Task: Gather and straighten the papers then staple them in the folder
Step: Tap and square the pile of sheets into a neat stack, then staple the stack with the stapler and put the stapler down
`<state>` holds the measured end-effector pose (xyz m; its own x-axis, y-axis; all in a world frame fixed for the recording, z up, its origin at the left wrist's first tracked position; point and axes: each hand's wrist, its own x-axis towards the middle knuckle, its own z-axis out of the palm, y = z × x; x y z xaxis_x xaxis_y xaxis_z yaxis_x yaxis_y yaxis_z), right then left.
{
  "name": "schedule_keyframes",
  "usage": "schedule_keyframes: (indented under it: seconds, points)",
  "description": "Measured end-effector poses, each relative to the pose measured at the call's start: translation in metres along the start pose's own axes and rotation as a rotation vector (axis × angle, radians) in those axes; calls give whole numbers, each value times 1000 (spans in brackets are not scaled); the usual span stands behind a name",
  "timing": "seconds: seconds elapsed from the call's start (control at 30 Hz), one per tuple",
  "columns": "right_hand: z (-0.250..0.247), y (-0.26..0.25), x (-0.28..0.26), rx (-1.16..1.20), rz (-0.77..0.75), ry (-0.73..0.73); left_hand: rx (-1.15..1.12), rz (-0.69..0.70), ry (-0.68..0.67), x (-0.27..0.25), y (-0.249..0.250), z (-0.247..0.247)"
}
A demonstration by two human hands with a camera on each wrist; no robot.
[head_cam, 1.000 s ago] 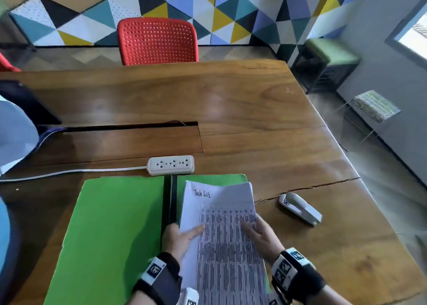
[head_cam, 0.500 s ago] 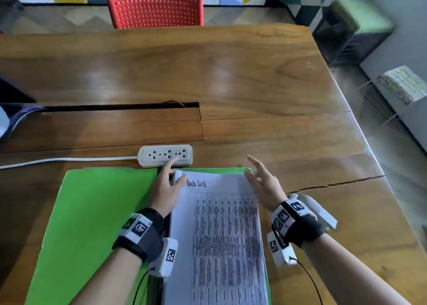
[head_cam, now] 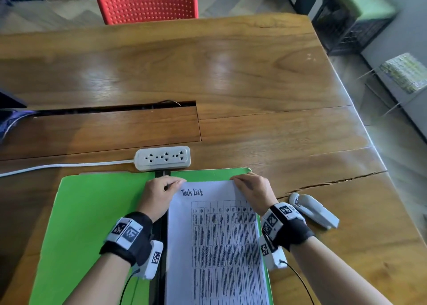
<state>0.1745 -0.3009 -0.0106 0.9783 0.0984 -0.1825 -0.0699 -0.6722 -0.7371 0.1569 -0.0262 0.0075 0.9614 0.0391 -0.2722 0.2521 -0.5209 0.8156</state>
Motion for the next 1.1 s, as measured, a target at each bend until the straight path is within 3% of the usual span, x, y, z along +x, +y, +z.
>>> schedule_keyframes:
  seconds: [0.1,0.2,0.37,0.43,0.5,0.57,0.63,0.7,0.8,0.93,1.1]
  points:
    - [-2,-1,-1,2,3,11,-142,-74,-13,-6,-3,0]
    - [-9,-6,-6,-51,-19,44,-267,-155,67,-14,-8,3]
    - [-64,2,-29,-275,54,350,-324,-191,134,-15,-15,8]
    - [-90,10,-47,-432,259,393,-359,-210,143,-15,-16,9]
    - [-111,32,-66,-354,616,493,-403,-236,151,-13,-17,10]
    - [-120,49,-85,-103,1014,592,-423,-257,156,-10,-19,10]
    - [-115,61,-98,325,1200,552,-431,-273,160,-9,-21,10]
    - [-102,62,-101,765,1218,471,-418,-281,156,-9,-21,10]
    - [-95,43,-95,988,1178,426,-401,-279,158,-9,-16,10]
    - [-107,28,-77,831,1123,439,-381,-257,161,-12,-8,7]
    - [-102,0,-46,524,1018,582,-369,-159,187,-22,4,5]
